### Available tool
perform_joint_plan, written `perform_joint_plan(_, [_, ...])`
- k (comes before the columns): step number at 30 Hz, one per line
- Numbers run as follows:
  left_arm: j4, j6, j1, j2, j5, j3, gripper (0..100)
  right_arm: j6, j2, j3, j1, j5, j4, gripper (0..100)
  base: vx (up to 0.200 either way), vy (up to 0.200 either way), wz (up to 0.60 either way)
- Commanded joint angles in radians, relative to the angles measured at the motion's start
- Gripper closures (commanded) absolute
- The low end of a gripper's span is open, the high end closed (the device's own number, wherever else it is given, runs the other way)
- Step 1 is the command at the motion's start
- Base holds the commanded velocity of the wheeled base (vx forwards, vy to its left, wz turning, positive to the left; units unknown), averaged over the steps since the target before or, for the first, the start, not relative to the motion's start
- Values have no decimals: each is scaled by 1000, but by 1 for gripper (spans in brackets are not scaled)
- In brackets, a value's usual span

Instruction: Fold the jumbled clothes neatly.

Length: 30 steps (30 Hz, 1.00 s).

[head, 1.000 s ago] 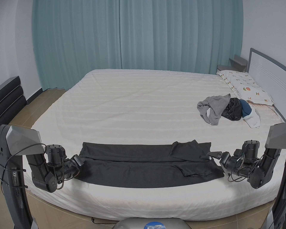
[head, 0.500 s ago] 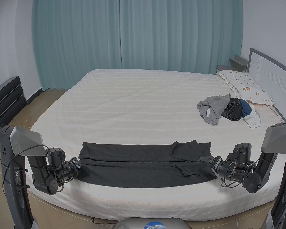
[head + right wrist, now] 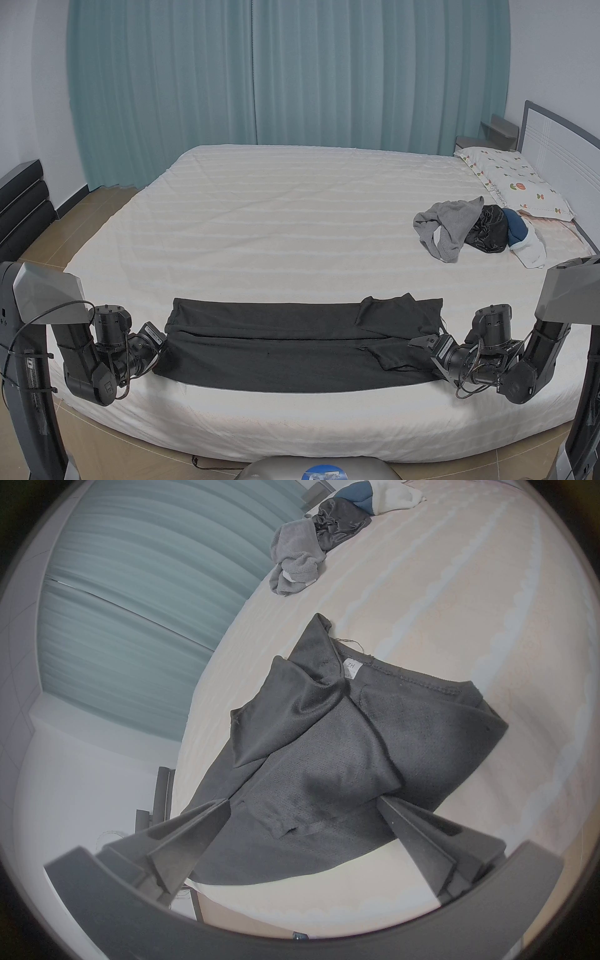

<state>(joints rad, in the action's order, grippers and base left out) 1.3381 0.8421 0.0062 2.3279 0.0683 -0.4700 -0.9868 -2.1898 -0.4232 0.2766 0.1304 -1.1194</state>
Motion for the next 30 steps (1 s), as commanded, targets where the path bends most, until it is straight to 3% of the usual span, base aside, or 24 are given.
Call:
perform_joint_plan(1, [0, 2, 6, 2, 1, -6, 100, -3, -16, -17, 3, -5, 12, 0, 0, 0, 0])
perform_joint_plan(10, [0, 2, 11, 5, 1, -9, 100, -23, -54, -52, 4, -29, 23, 0, 0, 0, 0])
perform_joint_plan(11, [0, 2, 11, 5, 1, -7, 100, -23, -56, -57, 4, -32, 23, 100, 0, 0, 0])
perform_joint_plan(20, [0, 2, 12, 5, 1, -6, 100, -24, -45, -55, 19, -86, 50, 100, 0, 0, 0])
perform_joint_plan(30, [0, 2, 11, 7, 1, -2, 100, -24, 28, -17, 29, -83, 87, 100, 0, 0, 0])
